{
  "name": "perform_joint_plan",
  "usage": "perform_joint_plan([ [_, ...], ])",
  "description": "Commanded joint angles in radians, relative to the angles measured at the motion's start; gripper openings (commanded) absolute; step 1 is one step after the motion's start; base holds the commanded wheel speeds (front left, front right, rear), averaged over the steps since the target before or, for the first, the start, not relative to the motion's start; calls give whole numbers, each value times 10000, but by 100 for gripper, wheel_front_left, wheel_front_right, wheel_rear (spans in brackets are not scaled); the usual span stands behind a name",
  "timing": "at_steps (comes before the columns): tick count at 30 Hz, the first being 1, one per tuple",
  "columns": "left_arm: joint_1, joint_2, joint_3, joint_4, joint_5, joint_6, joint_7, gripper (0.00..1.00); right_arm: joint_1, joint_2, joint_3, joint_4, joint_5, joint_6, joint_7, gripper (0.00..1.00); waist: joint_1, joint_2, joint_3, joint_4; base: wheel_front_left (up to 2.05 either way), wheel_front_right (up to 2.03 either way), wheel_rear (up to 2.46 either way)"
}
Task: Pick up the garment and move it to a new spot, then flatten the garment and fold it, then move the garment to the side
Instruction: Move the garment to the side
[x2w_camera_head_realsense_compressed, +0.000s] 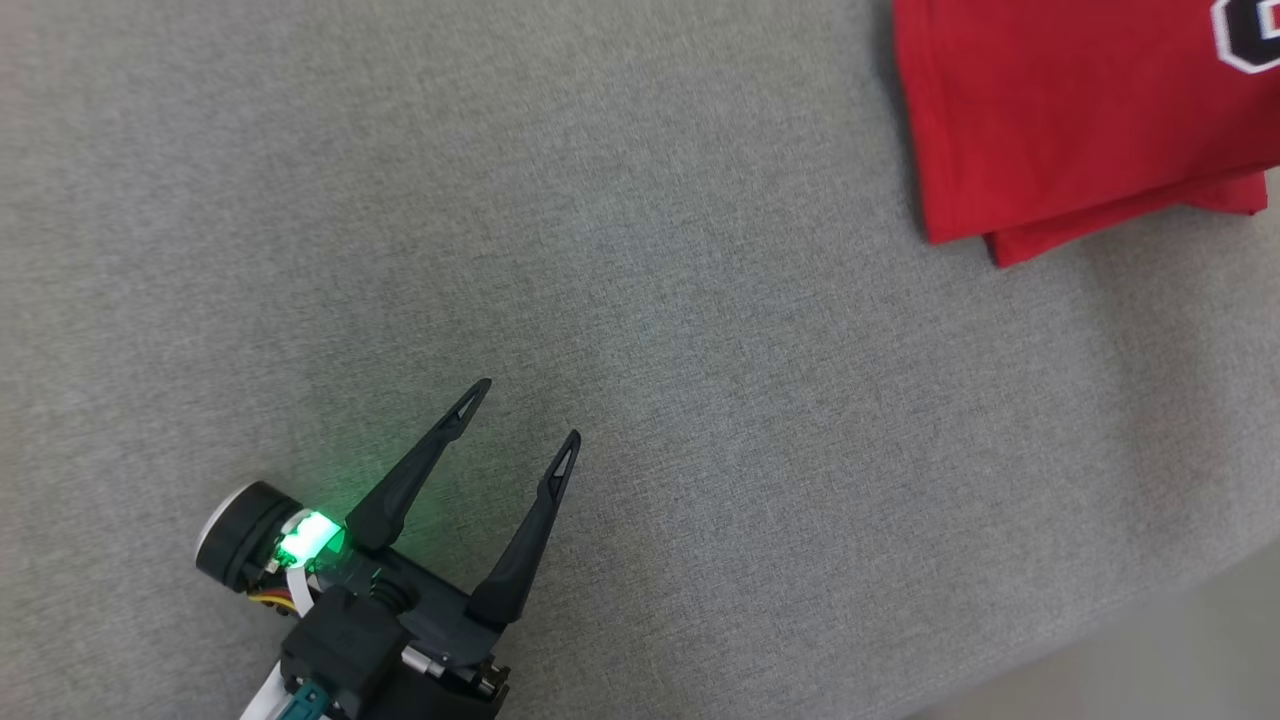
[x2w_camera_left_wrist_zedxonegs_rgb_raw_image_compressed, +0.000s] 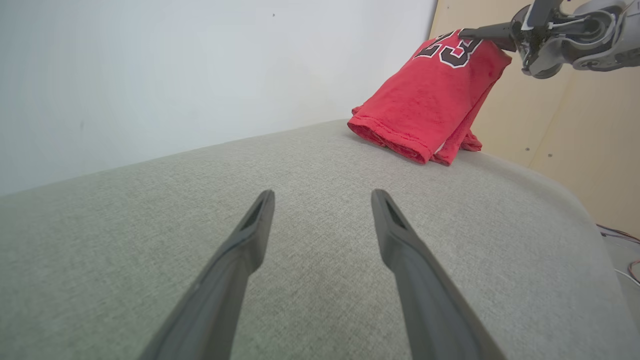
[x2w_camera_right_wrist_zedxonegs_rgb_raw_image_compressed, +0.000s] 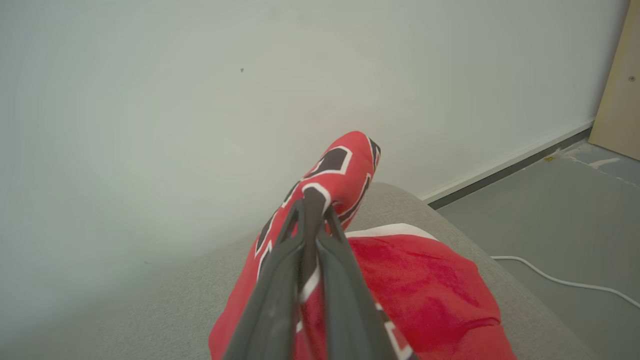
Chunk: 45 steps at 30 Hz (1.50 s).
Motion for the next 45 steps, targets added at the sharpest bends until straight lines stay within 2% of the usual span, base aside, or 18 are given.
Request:
perform_joint_plan([
  [1, -135, 89, -22, -29, 26, -40, -36, 100, -104, -74, -37, 100, 57, -2, -51, 0, -1, -2, 321, -215, 0, 0, 0],
  [6, -247, 243, -103, -25, -9, -79, -36, 100, -207, -214, 136, 1190, -315, -2, -52, 0, -1, -2, 552, -193, 0, 0, 0],
  [10, -357, 311, -172, 9, -54, -66, -27, 100, -602, 180, 206, 2604, -890, -2, -52, 0, -1, -2, 663, -110, 0, 0, 0],
  [15, -503, 371, -246, 16, -80, -72, -26, 100, -1137, 740, -177, 4463, -1892, -2, -54, 1, -1, -2, 732, 60, 0, 0, 0],
  [17, -545, 404, -249, 9, -90, -49, -26, 100, -1379, 922, -425, 5099, -2443, -2, -52, 12, -1, -2, 746, 144, 0, 0, 0],
  [20, -548, 430, -268, -10, -106, -12, -26, 100, -1692, 1110, -1226, 5938, -3331, -4, -52, 46, -1, -2, 748, 270, 0, 0, 0],
  [21, -555, 441, -275, -15, -118, 5, -26, 100, -1788, 1155, -1586, 6203, -3695, -4, -52, 100, -1, -2, 740, 307, 0, 0, 0],
  [25, -565, 415, -305, -41, -184, 67, -26, 100, -1994, 1292, -2961, 7164, -5609, -4, -51, 100, -1, -2, 640, 455, 0, 0, 0],
  [27, -560, 391, -309, -57, -207, 112, -27, 100, -2043, 1259, -3884, 7151, -6730, -4, -53, 100, -1, -2, 560, 525, 0, 0, 0],
  [29, -513, 356, -281, -47, -236, 203, -27, 100, -1639, 1573, -4959, 6686, -7810, -4, -50, 100, -1, -2, 437, 588, 0, 0, 0],
  [32, -338, 279, -243, 64, -339, 349, -29, 100, -684, 2413, -6441, 5576, -9116, -4, -31, 100, -1, -2, 146, 699, 0, 0, 0],
  [36, -113, 129, -157, 189, -465, 581, -35, 100, 580, 3559, -7650, 3916, -10453, -4, -37, 100, -1, -2, -345, 923, 0, 0, 0],
  [41, 175, -110, 47, 368, -786, 884, -36, 100, 1562, 4571, -7794, 2611, -11150, -4, -36, 100, -1, -2, -852, 1202, 0, 0, 0],
  [45, 505, -399, 376, 629, -1164, 1168, -36, 100, 2285, 5113, -7207, 1688, -11276, -4, -34, 100, -1, -2, -1381, 1548, 0, 0, 0],
])
